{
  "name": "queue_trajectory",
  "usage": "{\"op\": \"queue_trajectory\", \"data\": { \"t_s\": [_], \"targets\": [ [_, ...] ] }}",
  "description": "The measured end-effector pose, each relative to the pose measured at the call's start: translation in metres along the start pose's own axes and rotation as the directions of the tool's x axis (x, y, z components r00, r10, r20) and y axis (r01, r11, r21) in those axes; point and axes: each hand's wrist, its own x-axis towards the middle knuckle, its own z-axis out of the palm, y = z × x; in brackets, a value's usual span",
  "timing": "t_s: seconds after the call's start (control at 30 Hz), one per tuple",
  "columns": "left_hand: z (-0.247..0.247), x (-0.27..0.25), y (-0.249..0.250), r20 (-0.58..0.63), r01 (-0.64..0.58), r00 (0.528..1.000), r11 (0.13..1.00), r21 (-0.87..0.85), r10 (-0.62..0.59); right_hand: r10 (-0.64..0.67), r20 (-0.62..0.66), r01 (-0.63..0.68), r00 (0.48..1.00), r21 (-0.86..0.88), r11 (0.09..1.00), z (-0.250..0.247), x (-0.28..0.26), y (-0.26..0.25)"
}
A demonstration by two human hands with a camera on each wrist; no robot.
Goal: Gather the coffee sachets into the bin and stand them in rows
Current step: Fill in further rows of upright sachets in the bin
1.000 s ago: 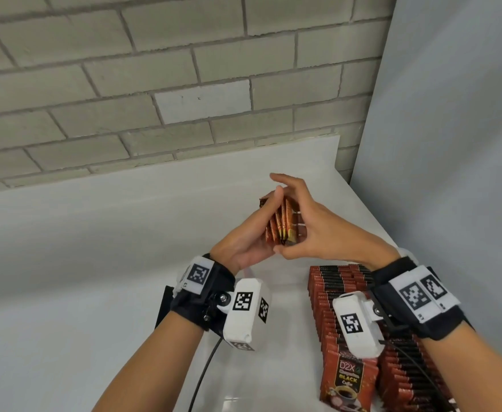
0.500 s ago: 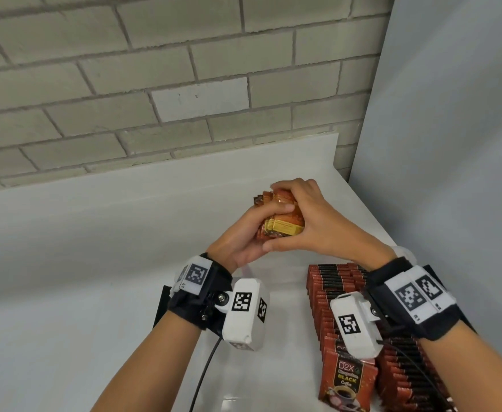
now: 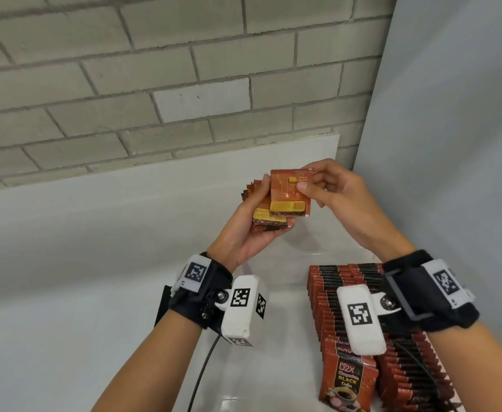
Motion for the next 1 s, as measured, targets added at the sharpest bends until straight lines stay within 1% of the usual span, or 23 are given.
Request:
{"op": "queue_trajectory", "data": {
  "t_s": [0.07, 0.13, 0.27, 0.4, 0.47, 0.53, 0.57, 0.6, 0.67, 0.7, 0.77, 0.8, 0.9, 1.0],
  "targets": [
    [-0.002, 0.001, 0.0, -0.008, 0.008, 1.0, 0.999, -0.033, -0.008, -0.028, -0.028, 0.03, 0.999, 0.063, 0.998, -0.003, 0.0, -0.004],
    [-0.003, 0.002, 0.0, -0.016, 0.011, 1.0, 0.997, -0.072, -0.012, -0.053, -0.022, 0.055, 0.998, 0.065, 0.996, -0.006, -0.001, -0.008],
    [-0.004, 0.002, 0.002, -0.005, -0.029, 1.0, 0.986, -0.164, 0.028, -0.081, 0.07, 0.08, 0.994, 0.017, 0.997, -0.009, -0.004, -0.011],
    [-0.007, 0.005, 0.002, -0.016, -0.091, 0.996, 0.977, -0.195, 0.09, -0.048, 0.154, 0.047, 0.987, 0.006, 0.999, -0.008, -0.004, -0.007],
    [-0.008, 0.007, 0.001, -0.032, -0.139, 0.99, 0.972, -0.187, 0.136, -0.019, 0.148, 0.027, 0.989, -0.055, 0.998, -0.007, -0.002, -0.003],
    [-0.008, 0.009, -0.001, -0.056, -0.192, 0.981, 0.964, -0.183, 0.184, 0.036, 0.079, -0.029, 0.996, -0.091, 0.995, -0.007, 0.0, 0.0],
    [-0.009, 0.011, -0.001, -0.059, -0.215, 0.977, 0.959, -0.186, 0.207, 0.093, 0.049, -0.089, 0.994, -0.067, 0.994, -0.006, 0.001, 0.0],
    [-0.01, 0.012, -0.002, -0.057, -0.233, 0.972, 0.954, -0.19, 0.226, 0.167, 0.048, -0.167, 0.985, -0.013, 0.986, -0.005, 0.0, -0.001],
    [-0.01, 0.013, -0.003, -0.053, -0.255, 0.967, 0.948, -0.188, 0.249, 0.288, 0.135, -0.302, 0.948, 0.1, 0.948, -0.002, -0.003, -0.005],
    [-0.01, 0.014, -0.003, -0.048, -0.263, 0.965, 0.947, -0.182, 0.258, 0.318, 0.183, -0.341, 0.93, 0.111, 0.934, -0.001, -0.005, -0.006],
    [-0.009, 0.014, -0.004, -0.031, -0.275, 0.961, 0.946, -0.173, 0.273, 0.334, 0.234, -0.362, 0.913, 0.088, 0.928, 0.003, -0.007, -0.007],
    [-0.009, 0.014, -0.005, -0.018, -0.281, 0.959, 0.944, -0.171, 0.282, 0.331, 0.226, -0.356, 0.916, 0.079, 0.931, 0.004, -0.008, -0.008],
    [-0.01, 0.013, -0.005, 0.013, -0.286, 0.956, 0.942, -0.174, 0.293, 0.361, 0.158, -0.375, 0.919, 0.068, 0.925, 0.005, -0.008, -0.009],
    [-0.008, 0.012, -0.005, 0.03, -0.255, 0.964, 0.95, -0.179, 0.264, 0.369, 0.093, -0.373, 0.925, 0.022, 0.928, -0.001, -0.006, -0.011]
  ]
}}
